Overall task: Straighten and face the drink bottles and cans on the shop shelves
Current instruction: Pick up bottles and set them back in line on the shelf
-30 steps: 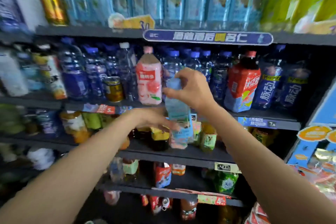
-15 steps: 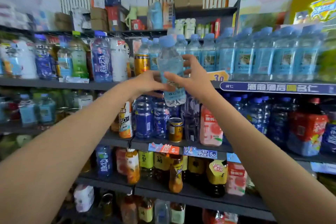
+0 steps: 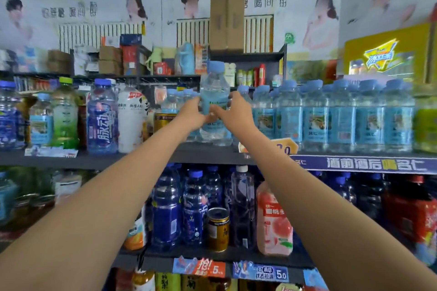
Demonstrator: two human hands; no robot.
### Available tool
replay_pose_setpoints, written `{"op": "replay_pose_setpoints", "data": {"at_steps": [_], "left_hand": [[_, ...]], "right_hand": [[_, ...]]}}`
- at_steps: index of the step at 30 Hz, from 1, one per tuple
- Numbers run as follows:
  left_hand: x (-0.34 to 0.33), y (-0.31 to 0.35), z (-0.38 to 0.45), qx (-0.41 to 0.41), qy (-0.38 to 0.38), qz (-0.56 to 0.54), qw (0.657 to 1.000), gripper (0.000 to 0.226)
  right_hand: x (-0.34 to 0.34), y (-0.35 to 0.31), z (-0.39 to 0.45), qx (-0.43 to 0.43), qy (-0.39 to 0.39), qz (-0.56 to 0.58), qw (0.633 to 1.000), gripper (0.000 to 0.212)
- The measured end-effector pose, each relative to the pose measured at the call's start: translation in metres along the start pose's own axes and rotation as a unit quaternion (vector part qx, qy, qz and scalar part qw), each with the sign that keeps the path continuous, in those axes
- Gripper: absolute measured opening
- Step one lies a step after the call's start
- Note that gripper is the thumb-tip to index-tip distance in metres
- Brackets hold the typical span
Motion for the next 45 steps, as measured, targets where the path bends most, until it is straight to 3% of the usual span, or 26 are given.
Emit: {"op": "replay_pose_setpoints", "data": {"at_steps": [3,7,11,15,19,22,24,26,28,30,34,38,40,43,45], "left_hand": [[-0.017,-0.015,0.015,0.017,-0.027,0.027,0.999,0.049],[-0.053,-0.021,0.025,0.039,-0.075,0.048,0.995,0.062],[-0.08,-0.013,0.031,0.036,-0.094,0.016,0.995,0.06],[-0.093,-0.007,0.04,0.025,-0.071,0.003,0.997,0.048],[-0.096,-0.006,0.037,-0.002,-0.049,0.072,0.996,0.046],[-0.102,-0.006,0.03,-0.02,-0.016,0.075,0.997,0.038],[-0.102,-0.005,0.007,-0.083,0.045,0.05,0.994,0.028],[-0.102,-0.008,-0.035,-0.248,0.079,0.036,0.965,0.02],[-0.114,-0.027,-0.083,-0.382,0.017,0.063,0.922,0.018],[-0.131,-0.065,-0.118,-0.416,-0.06,0.119,0.9,0.02],[-0.148,-0.125,-0.125,-0.279,-0.141,0.212,0.926,0.032],[-0.145,-0.145,-0.114,-0.178,-0.135,0.22,0.95,0.045],[-0.145,-0.147,-0.112,-0.168,-0.134,0.229,0.949,0.049],[-0.146,-0.153,-0.111,-0.149,-0.154,0.25,0.944,0.056],[-0.148,-0.156,-0.111,-0.133,-0.162,0.249,0.946,0.059]], "right_hand": [[0.0,0.018,0.007,-0.018,-0.011,-0.058,0.998,0.034],[0.018,0.04,0.013,-0.028,0.008,-0.156,0.987,0.055],[0.039,0.054,0.022,-0.029,0.029,-0.259,0.965,0.054],[0.049,0.064,0.023,-0.033,0.043,-0.32,0.946,0.056],[0.051,0.067,0.019,-0.025,0.041,-0.353,0.934,0.056],[0.057,0.063,0.004,0.003,0.13,-0.327,0.936,0.042],[0.061,0.062,-0.023,0.044,0.229,-0.273,0.933,0.028],[0.057,0.07,-0.063,0.099,0.29,-0.204,0.93,0.015],[0.043,0.089,-0.106,0.141,0.305,-0.179,0.925,0.015],[0.024,0.119,-0.136,0.129,0.272,-0.19,0.934,0.016],[0.0,0.181,-0.138,-0.009,0.129,-0.241,0.962,0.014],[-0.013,0.216,-0.115,-0.106,-0.042,-0.229,0.967,0.069],[-0.025,0.222,-0.105,-0.138,-0.102,-0.2,0.965,0.082],[-0.045,0.245,-0.092,-0.151,-0.125,-0.165,0.967,0.089],[-0.046,0.246,-0.092,-0.141,-0.119,-0.15,0.971,0.082]]}}
Point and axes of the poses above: each hand's wrist, its own z-axis towards the middle knuckle, its own x-axis out of the back of the hand, y = z × x, the point moved 5 cm from there along z, towards the middle knuckle, and after that the axes turned 14 degrees about -z, right-handed, at the moved point
